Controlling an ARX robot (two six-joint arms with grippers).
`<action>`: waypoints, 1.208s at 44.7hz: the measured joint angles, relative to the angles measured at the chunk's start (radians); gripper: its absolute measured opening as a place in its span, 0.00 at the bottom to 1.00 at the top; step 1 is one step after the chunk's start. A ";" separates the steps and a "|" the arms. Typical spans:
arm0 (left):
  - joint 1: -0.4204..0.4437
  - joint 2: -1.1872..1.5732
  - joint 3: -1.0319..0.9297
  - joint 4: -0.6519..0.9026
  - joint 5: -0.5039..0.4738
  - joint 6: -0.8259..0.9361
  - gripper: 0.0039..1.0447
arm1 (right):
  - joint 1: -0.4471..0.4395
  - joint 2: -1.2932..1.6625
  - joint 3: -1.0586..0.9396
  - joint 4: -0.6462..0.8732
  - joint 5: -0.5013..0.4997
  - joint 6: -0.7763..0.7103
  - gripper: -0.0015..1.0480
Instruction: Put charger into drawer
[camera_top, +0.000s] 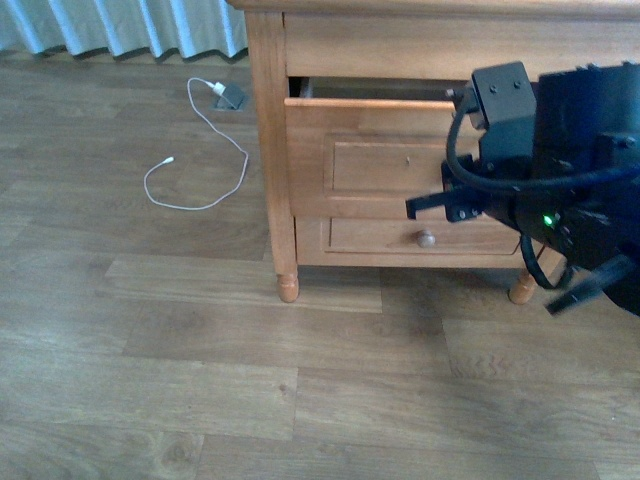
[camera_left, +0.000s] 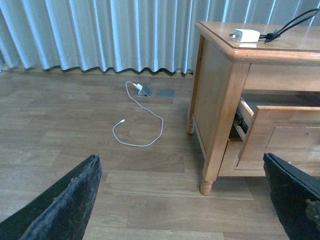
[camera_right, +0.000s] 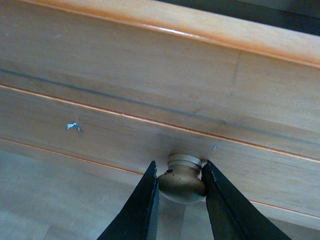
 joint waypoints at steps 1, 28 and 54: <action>0.000 0.000 0.000 0.000 0.000 0.000 0.94 | 0.000 -0.022 -0.037 0.007 -0.011 0.000 0.21; 0.000 0.000 0.000 0.000 0.000 0.000 0.94 | -0.029 -0.691 -0.549 -0.315 -0.226 0.051 0.61; 0.000 0.000 0.000 0.000 0.000 0.000 0.94 | -0.378 -1.603 -0.666 -0.752 -0.431 0.103 0.92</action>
